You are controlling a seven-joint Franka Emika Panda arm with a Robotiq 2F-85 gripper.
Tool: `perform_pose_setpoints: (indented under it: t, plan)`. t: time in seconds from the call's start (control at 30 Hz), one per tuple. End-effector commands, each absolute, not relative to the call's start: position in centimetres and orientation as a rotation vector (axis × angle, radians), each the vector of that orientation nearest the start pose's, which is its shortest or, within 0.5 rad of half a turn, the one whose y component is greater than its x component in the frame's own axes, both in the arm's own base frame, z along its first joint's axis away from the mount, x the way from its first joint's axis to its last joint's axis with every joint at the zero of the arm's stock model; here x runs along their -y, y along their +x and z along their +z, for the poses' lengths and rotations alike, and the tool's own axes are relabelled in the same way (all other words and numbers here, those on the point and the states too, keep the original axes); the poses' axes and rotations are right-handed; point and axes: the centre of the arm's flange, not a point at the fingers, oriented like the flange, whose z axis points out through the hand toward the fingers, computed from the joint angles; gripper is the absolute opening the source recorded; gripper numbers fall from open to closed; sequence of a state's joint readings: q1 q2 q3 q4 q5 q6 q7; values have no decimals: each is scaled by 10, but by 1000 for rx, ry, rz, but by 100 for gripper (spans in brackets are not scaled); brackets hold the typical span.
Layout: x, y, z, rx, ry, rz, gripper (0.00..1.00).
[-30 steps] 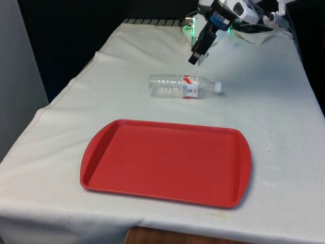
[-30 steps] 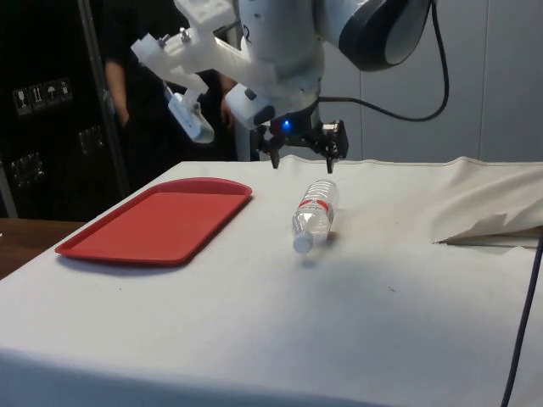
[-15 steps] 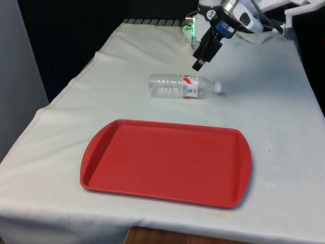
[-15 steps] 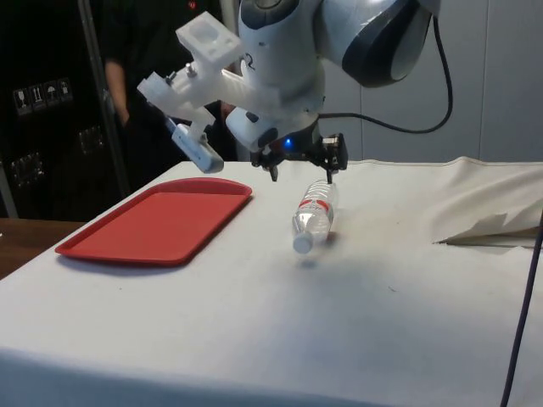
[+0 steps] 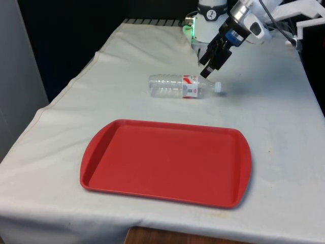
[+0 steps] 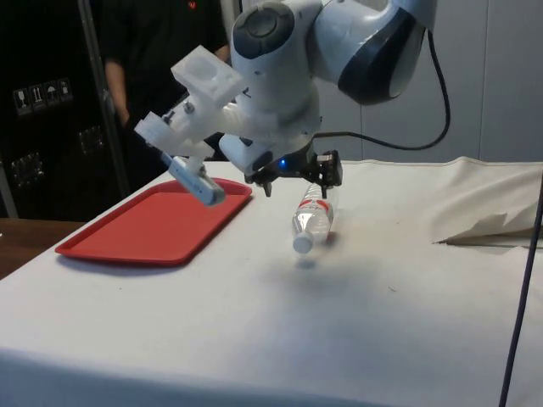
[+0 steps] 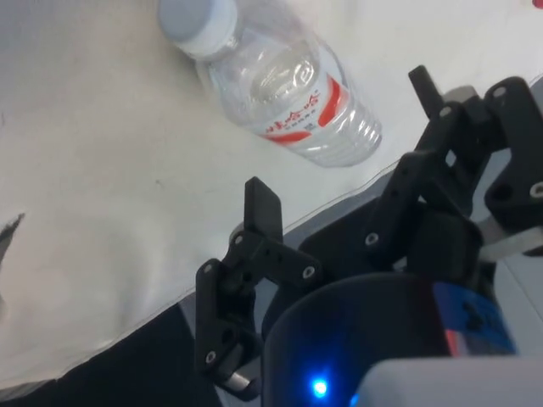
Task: Place the bottle upright on the tray.
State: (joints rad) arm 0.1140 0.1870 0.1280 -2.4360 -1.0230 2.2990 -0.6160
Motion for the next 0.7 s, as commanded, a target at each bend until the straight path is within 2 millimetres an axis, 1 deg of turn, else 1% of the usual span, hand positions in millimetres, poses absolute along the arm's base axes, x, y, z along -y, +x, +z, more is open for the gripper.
perform_pose_setpoints:
  t: [0.0,0.4,0.67]
  plan:
    - [-96,453,212,-1897,1686,-498,100]
    - [-95,454,204,-1879,1673,-518,100]
    - [-90,454,199,-1863,1659,-554,100]
